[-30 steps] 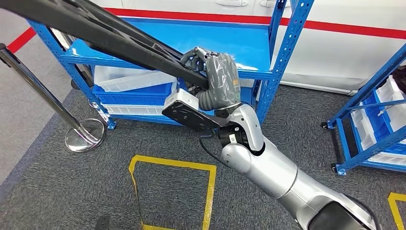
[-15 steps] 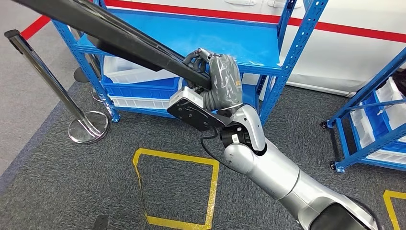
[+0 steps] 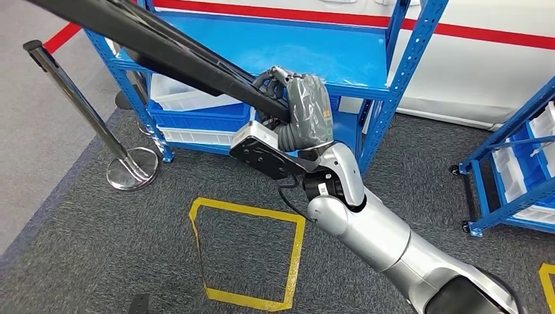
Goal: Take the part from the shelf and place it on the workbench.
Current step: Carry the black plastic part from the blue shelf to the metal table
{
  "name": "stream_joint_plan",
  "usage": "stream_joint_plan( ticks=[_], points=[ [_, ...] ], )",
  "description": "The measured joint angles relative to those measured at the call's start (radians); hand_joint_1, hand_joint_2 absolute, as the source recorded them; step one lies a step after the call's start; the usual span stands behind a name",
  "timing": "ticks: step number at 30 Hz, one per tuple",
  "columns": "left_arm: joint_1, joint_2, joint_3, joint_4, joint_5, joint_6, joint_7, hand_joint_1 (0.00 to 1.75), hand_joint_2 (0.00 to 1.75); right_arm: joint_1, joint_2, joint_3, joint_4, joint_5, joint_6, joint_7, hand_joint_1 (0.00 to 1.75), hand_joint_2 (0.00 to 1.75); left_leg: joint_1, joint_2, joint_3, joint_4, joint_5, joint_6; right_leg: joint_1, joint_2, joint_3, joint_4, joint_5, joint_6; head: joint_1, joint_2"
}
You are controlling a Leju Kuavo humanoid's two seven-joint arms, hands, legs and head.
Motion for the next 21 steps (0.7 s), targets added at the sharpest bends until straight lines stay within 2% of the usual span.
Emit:
stream_joint_plan(
  ticks=[1,2,4,6,8,10,12,14,15,16,17,18,20,21],
  points=[
    [0.002,0.001,0.000,0.000,0.000,0.000,0.000,0.00,1.75,0.002,0.000,0.000,0.000,0.002,0.000,0.000,1.75,1.75,0.003,0.003,-0.001,0.000,0.014,-0.004,-0.001,-0.006,-0.002,0.003,-0.001,0.001,0.000,0.000],
    [0.003,0.001,0.000,0.000,0.000,0.000,0.001,0.00,1.75,0.002,0.000,0.000,0.000,0.004,0.000,0.001,1.75,1.75,0.005,0.009,0.017,-0.038,0.043,-0.008,-0.003,-0.013,-0.004,0.007,-0.002,0.003,0.000,0.000],
    [0.002,0.001,0.000,0.000,0.000,-0.001,0.001,0.00,1.75,0.002,0.000,0.000,0.000,0.007,-0.001,0.001,1.75,1.75,0.006,0.039,0.080,-0.165,0.098,-0.012,-0.003,-0.025,-0.007,0.017,-0.008,0.012,-0.002,0.000],
    [-0.003,0.001,0.000,0.000,0.000,-0.001,0.001,0.00,1.75,0.001,0.000,0.000,0.000,0.009,-0.001,0.001,1.75,1.75,0.001,0.055,0.112,-0.235,0.115,0.000,0.002,-0.036,-0.009,0.024,-0.011,0.023,-0.003,0.000],
    [-0.004,0.002,0.000,0.000,0.000,-0.001,0.002,0.00,1.75,0.000,0.000,0.000,-0.001,0.012,-0.001,0.001,1.75,1.75,-0.002,0.039,0.108,-0.237,0.118,0.019,0.005,-0.049,-0.008,0.022,-0.010,0.032,-0.003,0.000],
    [-0.001,0.002,0.000,0.000,0.000,-0.001,0.003,0.00,1.75,0.000,-0.001,0.000,-0.001,0.014,-0.002,0.001,1.75,1.75,0.000,0.023,0.107,-0.241,0.124,0.032,0.002,-0.044,-0.011,0.035,-0.024,0.043,-0.003,0.000],
    [-0.001,0.002,-0.001,0.000,-0.001,-0.001,0.005,0.00,1.75,0.000,-0.001,0.000,0.000,0.014,-0.004,0.000,1.75,1.75,0.001,0.008,0.104,-0.244,0.131,0.046,-0.002,-0.012,-0.041,0.111,-0.077,0.049,-0.002,0.000],
    [-0.003,0.002,-0.002,0.000,-0.001,-0.001,0.009,0.00,1.75,0.003,-0.003,0.000,0.002,0.014,-0.006,-0.003,1.75,1.75,-0.001,-0.011,0.098,-0.244,0.136,0.054,-0.002,0.013,-0.096,0.235,-0.138,0.048,-0.001,0.000],
    [-0.003,0.002,-0.002,0.000,-0.001,-0.002,0.011,0.00,1.75,0.006,-0.005,0.000,0.003,0.014,-0.007,-0.006,1.75,1.75,-0.003,-0.022,0.096,-0.244,0.137,0.055,-0.002,0.018,-0.115,0.278,-0.151,0.047,-0.001,0.000],
    [-0.002,0.003,-0.003,0.000,0.000,-0.002,0.012,0.00,1.75,0.008,-0.006,0.000,0.004,0.014,-0.008,-0.009,1.75,1.75,-0.004,-0.034,0.094,-0.244,0.139,0.056,-0.002,0.021,-0.118,0.288,-0.145,0.045,-0.002,0.000],
    [-0.002,0.003,-0.005,0.000,0.001,-0.002,0.014,0.00,1.75,0.010,-0.006,0.000,0.006,0.014,-0.008,-0.012,1.75,1.75,-0.005,-0.046,0.093,-0.243,0.140,0.055,-0.002,0.024,-0.103,0.261,-0.122,0.042,-0.001,0.000],
    [-0.001,0.004,-0.006,0.000,0.002,-0.002,0.014,0.00,1.75,0.011,-0.006,0.000,0.006,0.014,-0.008,-0.015,1.75,1.75,-0.006,-0.058,0.092,-0.243,0.141,0.054,-0.002,0.034,-0.074,0.206,-0.089,0.037,-0.001,0.000],
    [-0.002,0.005,-0.008,0.000,0.006,-0.002,0.014,0.00,1.75,0.009,-0.006,0.000,0.007,0.014,-0.008,-0.020,1.75,1.75,-0.006,-0.082,0.087,-0.240,0.145,0.047,-0.004,0.078,-0.016,0.087,-0.042,0.029,-0.002,0.000],
    [-0.003,0.006,-0.009,0.000,0.009,-0.001,0.014,0.00,1.75,0.008,-0.006,0.000,0.007,0.012,-0.008,-0.024,1.75,1.75,-0.005,-0.092,0.082,-0.239,0.148,0.041,-0.003,0.095,0.000,0.052,-0.034,0.027,-0.002,0.000]
  ],
)
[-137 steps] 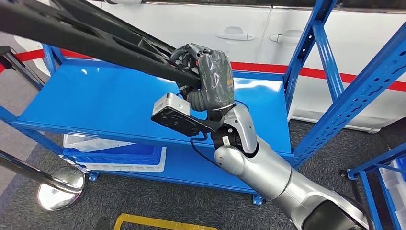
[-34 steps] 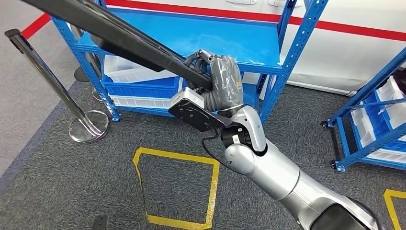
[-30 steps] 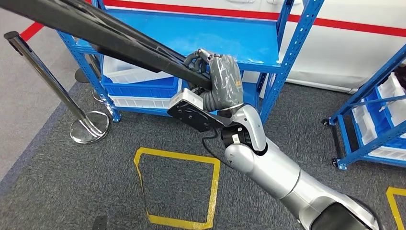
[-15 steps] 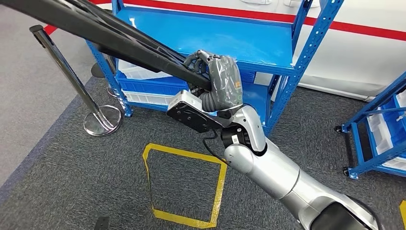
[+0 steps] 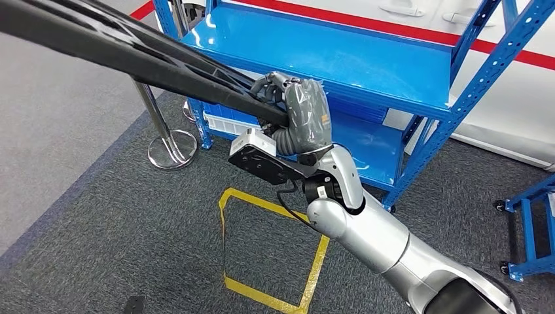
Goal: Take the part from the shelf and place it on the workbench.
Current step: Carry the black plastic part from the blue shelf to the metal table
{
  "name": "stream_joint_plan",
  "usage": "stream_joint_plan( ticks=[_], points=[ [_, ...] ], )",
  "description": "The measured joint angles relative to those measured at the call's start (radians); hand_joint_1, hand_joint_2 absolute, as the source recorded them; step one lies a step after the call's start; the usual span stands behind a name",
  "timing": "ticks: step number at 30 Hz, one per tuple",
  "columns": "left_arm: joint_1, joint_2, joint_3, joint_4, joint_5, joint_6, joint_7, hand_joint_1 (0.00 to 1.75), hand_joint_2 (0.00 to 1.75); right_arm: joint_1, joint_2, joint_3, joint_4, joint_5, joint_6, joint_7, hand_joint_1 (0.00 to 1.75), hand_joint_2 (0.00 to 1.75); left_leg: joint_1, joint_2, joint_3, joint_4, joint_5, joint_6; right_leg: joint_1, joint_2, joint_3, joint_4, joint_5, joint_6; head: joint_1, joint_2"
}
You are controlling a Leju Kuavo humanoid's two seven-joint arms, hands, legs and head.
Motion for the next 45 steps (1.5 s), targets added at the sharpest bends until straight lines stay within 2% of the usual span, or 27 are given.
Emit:
stream_joint_plan(
  ticks=[1,3,5,7,9,10,11,13,14,16,18,20,22,23,25,26,27,29,31,33,34,36,38,40,41,43,45],
  points=[
    [0.000,0.002,0.000,0.000,0.005,0.000,-0.001,0.00,1.75,-0.001,0.000,0.000,0.001,-0.003,0.001,-0.005,1.75,1.75,0.002,-0.010,-0.006,-0.001,0.004,-0.007,0.002,0.009,0.005,-0.015,-0.001,-0.001,0.000,0.000],
    [0.004,0.007,0.000,0.000,0.012,-0.001,-0.003,0.00,1.75,-0.003,0.004,0.000,0.008,-0.011,0.002,-0.022,1.75,1.75,0.007,-0.027,-0.014,-0.006,0.010,-0.020,0.001,-0.010,0.007,-0.025,0.004,-0.006,0.001,0.000],
    [0.007,0.011,0.000,0.000,0.019,-0.003,-0.006,0.00,1.75,-0.006,0.014,0.000,0.019,-0.017,0.003,-0.041,1.75,1.75,0.005,0.004,-0.030,0.021,-0.008,-0.031,-0.005,-0.034,0.009,-0.035,0.012,-0.016,-0.004,0.000],
    [0.003,0.017,0.000,0.000,0.028,-0.005,-0.011,0.00,1.75,-0.010,0.026,0.000,0.034,-0.020,0.002,-0.060,1.75,1.75,0.003,0.062,-0.077,0.121,-0.062,-0.040,-0.005,-0.060,0.010,-0.039,0.014,-0.022,-0.011,0.000],
    [0.000,0.022,0.000,0.000,0.039,-0.009,-0.025,0.00,1.75,-0.012,0.036,0.000,0.052,-0.024,0.000,-0.077,1.75,1.75,0.005,0.087,-0.130,0.237,-0.106,-0.048,-0.001,-0.089,0.009,-0.038,0.013,-0.025,-0.013,0.000],
    [0.001,0.023,0.000,0.000,0.044,-0.012,-0.036,0.00,1.75,-0.013,0.041,0.001,0.060,-0.024,0.000,-0.082,1.75,1.75,0.005,0.092,-0.138,0.258,-0.107,-0.050,0.000,-0.104,0.009,-0.038,0.013,-0.025,-0.013,0.000],
    [0.002,0.023,0.000,0.000,0.050,-0.015,-0.048,0.00,1.75,-0.016,0.047,0.001,0.067,-0.022,0.000,-0.085,1.75,1.75,0.005,0.096,-0.126,0.239,-0.090,-0.050,0.001,-0.117,0.009,-0.038,0.012,-0.025,-0.013,0.000],
    [0.004,0.023,0.000,0.000,0.057,-0.019,-0.065,0.00,1.75,-0.030,0.058,0.001,0.074,-0.015,0.003,-0.082,1.75,1.75,0.002,0.126,-0.055,0.110,-0.036,-0.045,0.003,-0.141,0.010,-0.036,0.009,-0.022,-0.013,0.000],
    [0.003,0.023,0.000,0.000,0.060,-0.019,-0.070,0.00,1.75,-0.039,0.063,0.001,0.076,-0.010,0.004,-0.079,1.75,1.75,-0.003,0.147,-0.020,0.047,-0.017,-0.037,0.006,-0.151,0.011,-0.036,0.007,-0.019,-0.012,0.000],
    [0.000,0.023,0.000,0.000,0.065,-0.018,-0.074,0.00,1.75,-0.054,0.071,0.001,0.078,-0.004,0.007,-0.072,1.75,1.75,-0.013,0.169,0.011,-0.012,-0.007,-0.019,0.012,-0.169,0.014,-0.036,0.004,-0.012,-0.012,0.000],
    [0.001,0.025,0.000,0.000,0.066,-0.018,-0.074,0.00,1.75,-0.059,0.080,0.001,0.082,0.000,0.006,-0.071,1.75,1.75,-0.012,0.146,0.010,-0.016,-0.001,-0.006,0.015,-0.186,0.019,-0.038,0.002,-0.002,-0.011,0.000],
    [0.003,0.026,0.000,0.000,0.066,-0.018,-0.074,0.00,1.75,-0.063,0.088,0.001,0.087,0.002,0.004,-0.072,1.75,1.75,-0.006,0.124,0.014,-0.025,0.006,0.006,0.012,-0.158,0.014,-0.017,-0.018,0.009,-0.010,0.000],
    [0.001,0.027,0.000,0.000,0.066,-0.018,-0.074,0.00,1.75,-0.068,0.091,0.001,0.091,0.002,0.003,-0.074,1.75,1.75,-0.001,0.103,0.014,-0.031,0.012,0.015,0.008,-0.099,-0.026,0.077,-0.074,0.015,-0.007,0.000],
    [0.000,0.027,0.000,0.000,0.066,-0.019,-0.075,0.00,1.75,-0.069,0.092,0.001,0.094,0.002,0.003,-0.075,1.75,1.75,0.000,0.091,0.012,-0.031,0.014,0.018,0.008,-0.081,-0.058,0.146,-0.107,0.016,-0.007,0.000],
    [-0.001,0.028,0.000,0.000,0.066,-0.019,-0.074,0.00,1.75,-0.067,0.092,0.002,0.102,0.002,0.003,-0.075,1.75,1.75,0.000,0.061,0.009,-0.029,0.016,0.019,0.007,-0.071,-0.104,0.240,-0.132,0.017,-0.005,0.000],
    [0.000,0.028,0.000,0.000,0.065,-0.019,-0.072,0.00,1.75,-0.067,0.092,0.002,0.106,0.001,0.002,-0.075,1.75,1.75,0.001,0.046,0.008,-0.028,0.016,0.019,0.007,-0.070,-0.103,0.234,-0.116,0.016,-0.005,0.000],
    [0.002,0.028,0.000,0.000,0.064,-0.017,-0.065,0.00,1.75,-0.066,0.092,0.002,0.109,-0.001,0.002,-0.075,1.75,1.75,0.001,0.031,0.007,-0.026,0.017,0.017,0.006,-0.065,-0.082,0.191,-0.083,0.015,-0.005,0.000],
    [0.002,0.028,0.000,0.000,0.058,-0.012,-0.044,0.00,1.75,-0.066,0.092,0.002,0.115,-0.012,0.000,-0.082,1.75,1.75,0.002,0.003,0.003,-0.017,0.017,0.011,0.000,-0.023,-0.021,0.057,-0.019,0.010,-0.005,0.000],
    [0.001,0.028,0.000,0.000,0.055,-0.004,-0.025,0.00,1.75,-0.063,0.091,0.001,0.122,-0.023,-0.006,-0.096,1.75,1.75,0.004,-0.022,-0.009,-0.011,0.019,-0.001,-0.003,0.016,0.012,-0.019,0.001,0.006,-0.006,0.000],
    [0.004,0.028,0.000,0.000,0.053,0.004,-0.022,0.00,1.75,-0.056,0.089,0.000,0.129,-0.029,-0.011,-0.105,1.75,1.75,0.011,-0.045,-0.019,-0.014,0.027,-0.018,-0.001,0.009,0.016,-0.029,0.000,0.000,-0.006,0.000],
    [0.008,0.028,0.000,0.000,0.052,0.008,-0.023,0.00,1.75,-0.054,0.087,0.000,0.130,-0.030,-0.011,-0.104,1.75,1.75,0.012,-0.039,-0.023,-0.013,0.028,-0.024,-0.001,-0.003,0.017,-0.034,0.003,-0.005,-0.006,0.000],
    [0.011,0.028,0.000,0.000,0.047,0.014,-0.026,0.00,1.75,-0.051,0.084,0.000,0.131,-0.027,-0.009,-0.093,1.75,1.75,0.008,0.016,-0.045,0.027,0.004,-0.033,-0.004,-0.029,0.021,-0.043,0.010,-0.016,-0.013,0.000],
    [0.008,0.030,0.000,0.000,0.043,0.016,-0.026,0.00,1.75,-0.047,0.079,0.000,0.131,-0.019,-0.008,-0.078,1.75,1.75,0.006,0.079,-0.099,0.141,-0.055,-0.040,-0.003,-0.056,0.021,-0.045,0.012,-0.022,-0.020,0.000],
    [0.005,0.029,-0.001,0.000,0.042,0.016,-0.025,0.00,1.75,-0.039,0.073,0.000,0.131,-0.014,-0.008,-0.067,1.75,1.75,0.008,0.094,-0.144,0.243,-0.091,-0.046,-0.001,-0.086,0.020,-0.044,0.010,-0.023,-0.020,0.000],
    [0.006,0.029,-0.001,0.000,0.041,0.016,-0.024,0.00,1.75,-0.035,0.070,0.000,0.131,-0.013,-0.008,-0.064,1.75,1.75,0.008,0.097,-0.142,0.246,-0.086,-0.046,0.000,-0.100,0.020,-0.044,0.010,-0.023,-0.020,0.000],
    [0.007,0.029,-0.001,0.000,0.042,0.016,-0.022,0.00,1.75,-0.030,0.066,0.000,0.129,-0.008,-0.009,-0.058,1.75,1.75,0.006,0.114,-0.079,0.144,-0.035,-0.040,0.002,-0.125,0.021,-0.044,0.007,-0.020,-0.020,0.000],
    [0.005,0.029,-0.001,0.000,0.042,0.017,-0.019,0.00,1.75,-0.030,0.063,0.000,0.124,-0.001,-0.010,-0.051,1.75,1.75,-0.005,0.154,-0.009,0.021,-0.002,-0.025,0.007,-0.145,0.024,-0.045,0.003,-0.013,-0.020,0.000]
  ],
)
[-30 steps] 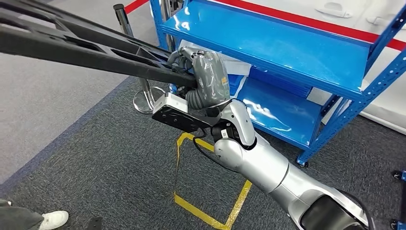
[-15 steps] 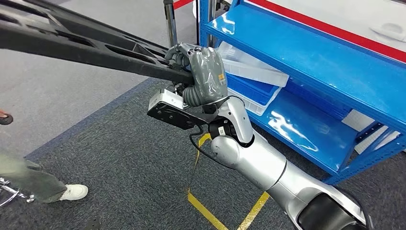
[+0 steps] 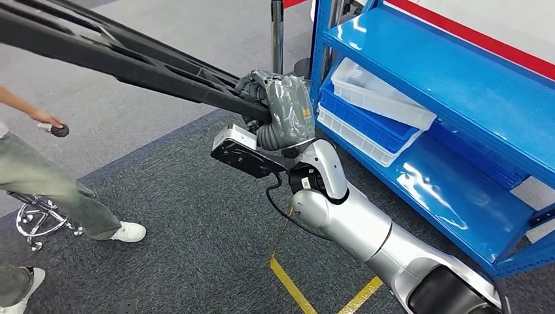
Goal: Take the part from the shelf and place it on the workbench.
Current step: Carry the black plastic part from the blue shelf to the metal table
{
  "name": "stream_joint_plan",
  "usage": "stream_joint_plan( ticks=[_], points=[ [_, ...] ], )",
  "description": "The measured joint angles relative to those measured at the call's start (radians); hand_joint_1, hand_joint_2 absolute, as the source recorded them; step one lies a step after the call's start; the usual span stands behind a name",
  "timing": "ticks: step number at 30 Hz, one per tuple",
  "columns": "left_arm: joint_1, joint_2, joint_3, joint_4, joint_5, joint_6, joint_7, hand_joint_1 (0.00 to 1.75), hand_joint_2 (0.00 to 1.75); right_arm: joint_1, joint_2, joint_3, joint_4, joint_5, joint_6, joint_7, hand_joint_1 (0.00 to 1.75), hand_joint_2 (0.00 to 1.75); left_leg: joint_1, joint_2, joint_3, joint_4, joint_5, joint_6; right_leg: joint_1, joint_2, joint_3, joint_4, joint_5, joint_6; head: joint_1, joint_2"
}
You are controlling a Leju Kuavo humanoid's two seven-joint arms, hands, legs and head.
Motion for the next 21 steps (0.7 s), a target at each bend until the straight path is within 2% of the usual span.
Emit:
stream_joint_plan(
  ticks=[1,2,4,5,6,8,9,10,11,12,13,15,16,17,19,20,21],
  points=[
    [-0.001,0.000,0.000,0.000,0.001,0.000,0.001,0.00,1.75,0.000,-0.002,0.000,-0.003,0.003,0.000,0.002,1.75,1.75,-0.005,0.011,0.016,-0.030,0.004,0.008,0.003,-0.009,0.002,0.000,-0.002,0.004,0.000,0.000],
    [-0.002,0.000,0.000,0.000,0.001,0.000,0.003,0.00,1.75,0.001,-0.003,0.000,-0.005,0.005,0.000,0.004,1.75,1.75,-0.010,0.011,0.019,-0.038,0.000,0.016,0.005,-0.019,0.004,-0.002,-0.004,0.009,0.000,0.000],
    [0.001,0.000,0.000,0.000,0.002,0.001,0.005,0.00,1.75,0.004,-0.005,-0.001,-0.009,0.006,0.000,0.006,1.75,1.75,-0.006,-0.013,0.021,-0.044,0.005,0.028,0.007,-0.036,0.011,-0.005,-0.010,0.020,0.001,0.000],
    [0.003,0.000,0.000,0.000,0.002,0.001,0.006,0.00,1.75,0.005,-0.007,-0.001,-0.011,0.006,0.000,0.008,1.75,1.75,-0.003,-0.023,0.025,-0.050,0.008,0.034,0.006,-0.026,0.011,0.004,-0.020,0.026,0.002,0.000],
    [0.003,0.000,0.000,0.000,0.002,0.002,0.007,0.00,1.75,0.005,-0.008,-0.001,-0.013,0.006,-0.001,0.009,1.75,1.75,0.001,-0.033,0.029,-0.056,0.011,0.040,0.005,-0.005,0.002,0.030,-0.038,0.030,0.004,0.000],
    [0.001,-0.001,0.000,0.000,0.002,0.003,0.009,0.00,1.75,0.008,-0.015,-0.001,-0.016,0.010,-0.001,0.012,1.75,1.75,0.003,-0.055,0.032,-0.061,0.015,0.048,0.002,0.049,-0.048,0.143,-0.096,0.035,0.009,0.000],
    [-0.001,-0.001,0.000,0.000,0.002,0.003,0.009,0.00,1.75,0.012,-0.019,-0.002,-0.017,0.014,-0.002,0.015,1.75,1.75,0.003,-0.068,0.031,-0.061,0.016,0.050,0.002,0.063,-0.083,0.211,-0.122,0.036,0.011,0.000],
    [-0.001,-0.001,0.000,0.000,0.002,0.003,0.009,0.00,1.75,0.018,-0.024,-0.002,-0.017,0.018,-0.002,0.019,1.75,1.75,0.002,-0.082,0.030,-0.060,0.016,0.050,0.001,0.071,-0.110,0.261,-0.134,0.037,0.011,0.000],
    [-0.001,-0.001,0.000,0.000,0.002,0.002,0.009,0.00,1.75,0.024,-0.028,-0.002,-0.019,0.023,-0.002,0.023,1.75,1.75,0.002,-0.098,0.030,-0.058,0.016,0.050,0.001,0.075,-0.123,0.277,-0.127,0.037,0.011,0.000],
    [0.001,-0.001,0.000,0.000,0.002,0.001,0.007,0.00,1.75,0.029,-0.033,-0.002,-0.022,0.028,-0.002,0.028,1.75,1.75,0.002,-0.113,0.029,-0.056,0.016,0.050,0.000,0.078,-0.116,0.253,-0.101,0.036,0.011,0.000],
    [0.002,-0.001,0.000,0.000,0.003,-0.003,0.004,0.00,1.75,0.033,-0.037,-0.002,-0.026,0.032,-0.002,0.033,1.75,1.75,0.002,-0.128,0.029,-0.052,0.015,0.049,-0.002,0.087,-0.092,0.195,-0.061,0.034,0.011,0.000],
    [0.002,-0.001,0.000,0.000,0.009,-0.023,-0.010,0.00,1.75,0.034,-0.043,-0.004,-0.037,0.040,-0.001,0.040,1.75,1.75,0.002,-0.155,0.022,-0.042,0.012,0.044,-0.008,0.135,-0.037,0.065,-0.004,0.029,0.010,0.000],
    [0.000,-0.002,0.000,0.000,0.014,-0.036,-0.019,0.00,1.75,0.034,-0.046,-0.006,-0.043,0.043,0.000,0.042,1.75,1.75,0.003,-0.167,0.016,-0.038,0.013,0.039,-0.010,0.154,-0.020,0.026,0.007,0.027,0.010,0.000],
    [0.000,-0.002,0.000,0.000,0.018,-0.048,-0.028,0.00,1.75,0.035,-0.049,-0.007,-0.049,0.045,0.001,0.044,1.75,1.75,0.006,-0.179,0.010,-0.036,0.014,0.032,-0.009,0.164,-0.013,0.010,0.007,0.025,0.010,0.000],
    [0.005,-0.001,0.000,0.000,0.023,-0.062,-0.044,0.00,1.75,0.036,-0.052,-0.008,-0.058,0.049,0.001,0.048,1.75,1.75,0.010,-0.198,0.002,-0.039,0.020,0.018,-0.008,0.145,-0.010,0.003,0.010,0.017,0.011,0.000],
    [0.008,-0.001,0.000,0.000,0.023,-0.066,-0.053,0.00,1.75,0.037,-0.053,-0.008,-0.062,0.052,0.002,0.050,1.75,1.75,0.009,-0.187,-0.003,-0.035,0.017,0.013,-0.009,0.133,-0.008,-0.002,0.013,0.011,0.010,0.000],
    [0.009,-0.001,0.000,0.000,0.022,-0.070,-0.064,0.00,1.75,0.037,-0.054,-0.009,-0.067,0.055,0.002,0.051,1.75,1.75,0.007,-0.161,-0.014,-0.014,0.005,0.008,-0.012,0.120,-0.005,-0.007,0.016,0.005,0.006,0.000]
  ],
)
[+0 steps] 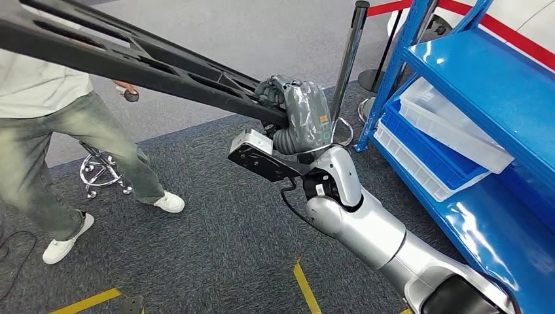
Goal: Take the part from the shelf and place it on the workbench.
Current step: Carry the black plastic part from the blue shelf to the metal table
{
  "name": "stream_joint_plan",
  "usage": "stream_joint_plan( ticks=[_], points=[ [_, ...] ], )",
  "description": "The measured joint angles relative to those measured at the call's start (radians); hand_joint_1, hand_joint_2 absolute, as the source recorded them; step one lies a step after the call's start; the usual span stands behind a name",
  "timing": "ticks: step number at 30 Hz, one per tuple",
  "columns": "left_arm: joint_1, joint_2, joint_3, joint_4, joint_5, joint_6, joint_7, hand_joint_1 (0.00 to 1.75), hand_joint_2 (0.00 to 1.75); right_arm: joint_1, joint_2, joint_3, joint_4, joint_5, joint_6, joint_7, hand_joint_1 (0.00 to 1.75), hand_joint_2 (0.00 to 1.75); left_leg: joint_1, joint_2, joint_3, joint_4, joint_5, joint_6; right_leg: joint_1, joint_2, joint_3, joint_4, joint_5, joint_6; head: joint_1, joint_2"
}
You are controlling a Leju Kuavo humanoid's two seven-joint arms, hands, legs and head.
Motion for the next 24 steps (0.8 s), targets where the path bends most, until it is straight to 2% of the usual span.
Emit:
stream_joint_plan(
  ticks=[2,3,4,5,6,7,9,10,11,13,14,15,16,18,19,20,21,22,24],
  points=[
    [-0.003,0.001,0.000,0.000,0.000,-0.017,-0.028,0.00,1.75,0.001,-0.002,-0.003,-0.011,0.004,0.003,0.001,1.75,1.75,-0.003,0.068,-0.049,0.099,-0.051,-0.008,-0.001,-0.027,0.004,-0.005,0.001,-0.007,-0.007,0.000],
    [-0.006,0.003,0.000,0.000,0.000,-0.027,-0.041,0.00,1.75,0.003,-0.004,-0.004,-0.015,0.005,0.005,0.002,1.75,1.75,-0.001,0.087,-0.082,0.167,-0.080,-0.012,0.000,-0.042,0.004,-0.004,0.000,-0.008,-0.009,0.000],
    [-0.007,0.004,0.000,0.000,0.001,-0.034,-0.052,0.00,1.75,0.005,-0.007,-0.006,-0.018,0.006,0.008,0.003,1.75,1.75,0.001,0.096,-0.110,0.222,-0.099,-0.015,0.000,-0.057,0.004,-0.003,-0.001,-0.008,-0.009,0.000],
    [-0.008,0.004,0.000,0.000,0.000,-0.037,-0.059,0.00,1.75,0.008,-0.009,-0.006,-0.020,0.007,0.011,0.004,1.75,1.75,0.003,0.100,-0.123,0.249,-0.101,-0.017,0.000,-0.071,0.004,-0.003,-0.002,-0.008,-0.009,0.000],
    [-0.007,0.003,0.000,0.000,0.000,-0.038,-0.063,0.00,1.75,0.011,-0.011,-0.007,-0.022,0.008,0.012,0.004,1.75,1.75,0.004,0.104,-0.114,0.235,-0.085,-0.018,0.000,-0.085,0.004,-0.002,-0.004,-0.006,-0.009,0.000],
    [-0.006,0.003,0.000,0.000,-0.001,-0.038,-0.066,0.00,1.75,0.014,-0.013,-0.007,-0.026,0.010,0.013,0.005,1.75,1.75,0.005,0.113,-0.085,0.183,-0.056,-0.018,0.000,-0.097,0.005,0.000,-0.007,-0.004,-0.009,0.000],
    [-0.007,0.005,0.000,0.000,-0.002,-0.038,-0.071,0.00,1.75,0.015,-0.015,-0.009,-0.036,0.015,0.015,0.005,1.75,1.75,-0.001,0.155,-0.008,0.044,-0.011,-0.010,0.004,-0.120,0.008,0.003,-0.014,0.004,-0.009,0.000],
    [-0.009,0.006,0.000,0.000,-0.003,-0.038,-0.073,0.00,1.75,0.014,-0.015,-0.011,-0.040,0.017,0.015,0.005,1.75,1.75,-0.005,0.171,0.015,0.001,-0.003,-0.003,0.007,-0.129,0.009,0.004,-0.017,0.008,-0.008,0.000],
    [-0.010,0.006,0.000,0.000,-0.003,-0.038,-0.075,0.00,1.75,0.014,-0.016,-0.013,-0.044,0.019,0.016,0.005,1.75,1.75,-0.009,0.179,0.025,-0.019,-0.004,0.004,0.010,-0.139,0.012,0.003,-0.020,0.013,-0.008,0.000],
    [-0.010,0.006,0.000,0.000,-0.003,-0.039,-0.076,0.00,1.75,0.014,-0.017,-0.014,-0.049,0.020,0.017,0.005,1.75,1.75,-0.012,0.157,0.023,-0.021,-0.003,0.017,0.014,-0.159,0.018,-0.001,-0.023,0.024,-0.007,0.000],
    [-0.008,0.006,0.000,0.000,-0.003,-0.038,-0.076,0.00,1.75,0.014,-0.018,-0.015,-0.052,0.020,0.017,0.005,1.75,1.75,-0.010,0.145,0.025,-0.025,-0.001,0.023,0.012,-0.159,0.020,0.002,-0.028,0.030,-0.006,0.000],
    [-0.007,0.006,0.000,0.000,-0.002,-0.038,-0.077,0.00,1.75,0.014,-0.019,-0.015,-0.055,0.020,0.017,0.006,1.75,1.75,-0.008,0.133,0.027,-0.029,0.001,0.029,0.010,-0.145,0.016,0.017,-0.041,0.035,-0.005,0.000],
    [-0.007,0.006,0.000,0.000,-0.003,-0.038,-0.077,0.00,1.75,0.014,-0.021,-0.015,-0.058,0.020,0.017,0.006,1.75,1.75,-0.005,0.123,0.029,-0.032,0.004,0.035,0.008,-0.121,0.001,0.052,-0.063,0.038,-0.003,0.000],
    [-0.010,0.006,-0.001,0.000,-0.006,-0.037,-0.078,0.00,1.75,0.017,-0.027,-0.016,-0.062,0.020,0.017,0.006,1.75,1.75,-0.005,0.104,0.030,-0.034,0.006,0.044,0.006,-0.067,-0.063,0.183,-0.125,0.038,0.001,0.000],
    [-0.011,0.006,-0.002,0.000,-0.008,-0.036,-0.078,0.00,1.75,0.020,-0.031,-0.016,-0.063,0.020,0.018,0.007,1.75,1.75,-0.006,0.094,0.030,-0.033,0.006,0.047,0.007,-0.053,-0.099,0.248,-0.145,0.038,0.003,0.000],
    [-0.012,0.006,-0.003,0.000,-0.010,-0.035,-0.078,0.00,1.75,0.024,-0.034,-0.016,-0.063,0.020,0.018,0.008,1.75,1.75,-0.008,0.083,0.030,-0.032,0.005,0.048,0.008,-0.046,-0.124,0.288,-0.149,0.037,0.003,0.000],
    [-0.011,0.006,-0.004,0.000,-0.011,-0.035,-0.078,0.00,1.75,0.027,-0.038,-0.016,-0.063,0.020,0.018,0.009,1.75,1.75,-0.009,0.073,0.030,-0.030,0.004,0.049,0.008,-0.043,-0.132,0.289,-0.133,0.035,0.003,0.000],
    [-0.010,0.006,-0.006,0.000,-0.011,-0.035,-0.078,0.00,1.75,0.029,-0.040,-0.016,-0.063,0.020,0.018,0.011,1.75,1.75,-0.010,0.064,0.031,-0.027,0.003,0.049,0.009,-0.042,-0.119,0.248,-0.099,0.031,0.003,0.000],
    [-0.010,0.006,-0.007,0.000,-0.012,-0.038,-0.079,0.00,1.75,0.029,-0.042,-0.016,-0.065,0.019,0.018,0.012,1.75,1.75,-0.012,0.051,0.030,-0.021,-0.001,0.046,0.013,-0.033,-0.064,0.109,-0.025,0.019,0.003,0.000]
  ],
)
